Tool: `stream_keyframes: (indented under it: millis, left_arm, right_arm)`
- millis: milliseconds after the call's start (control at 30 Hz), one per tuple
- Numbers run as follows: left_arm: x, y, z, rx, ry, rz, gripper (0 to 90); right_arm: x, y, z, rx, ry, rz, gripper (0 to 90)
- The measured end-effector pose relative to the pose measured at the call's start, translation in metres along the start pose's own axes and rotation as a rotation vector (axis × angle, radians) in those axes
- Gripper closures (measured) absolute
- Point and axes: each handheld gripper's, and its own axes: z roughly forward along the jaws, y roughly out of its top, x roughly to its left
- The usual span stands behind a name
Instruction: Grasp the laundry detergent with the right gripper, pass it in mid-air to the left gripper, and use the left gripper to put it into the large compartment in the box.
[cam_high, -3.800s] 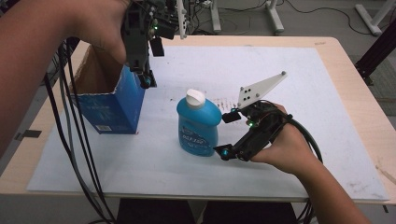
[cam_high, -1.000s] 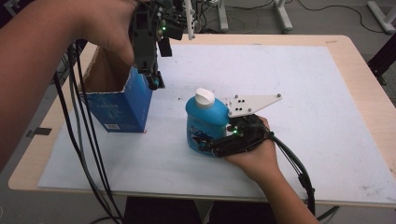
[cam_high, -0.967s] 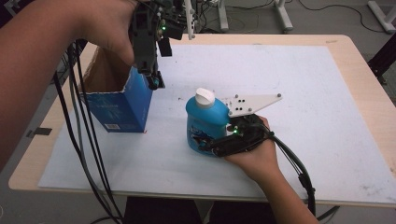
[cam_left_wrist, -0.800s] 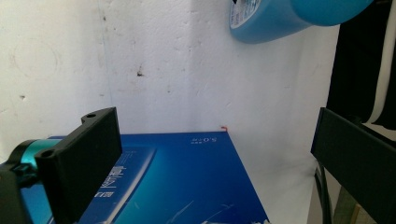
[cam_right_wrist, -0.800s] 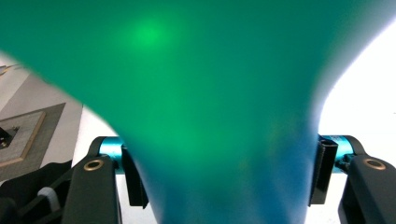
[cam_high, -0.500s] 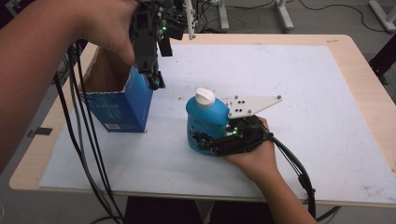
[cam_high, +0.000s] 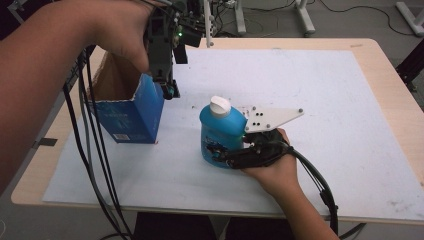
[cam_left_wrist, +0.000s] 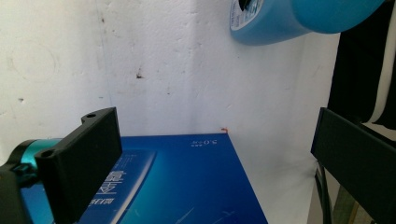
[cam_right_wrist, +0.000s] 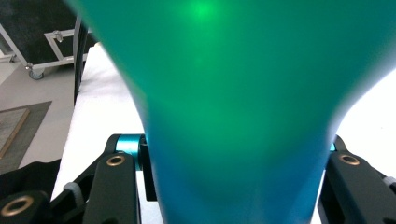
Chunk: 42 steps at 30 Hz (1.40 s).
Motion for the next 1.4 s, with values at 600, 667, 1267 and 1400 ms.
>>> stream_keyframes:
  millis: [600, 667, 1267, 1400]
  left_arm:
    - [-0.011, 0.008, -0.013, -0.028, -0.001, 0.029, 1.8]
    - [-0.013, 0.009, -0.016, -0.034, 0.0, 0.029, 1.8]
    - [-0.038, 0.027, -0.037, -0.056, -0.027, 0.031, 1.7]
    - [-0.041, 0.033, -0.039, -0.061, -0.04, 0.023, 1.8]
  right_arm:
    - [-0.009, 0.024, -0.02, -0.006, 0.03, -0.013, 46.4]
    - [-0.011, 0.03, -0.023, -0.002, 0.036, -0.02, 46.4]
    - [-0.026, 0.079, -0.037, 0.061, 0.129, -0.073, 46.3]
    - [-0.026, 0.082, -0.035, 0.073, 0.148, -0.084, 46.3]
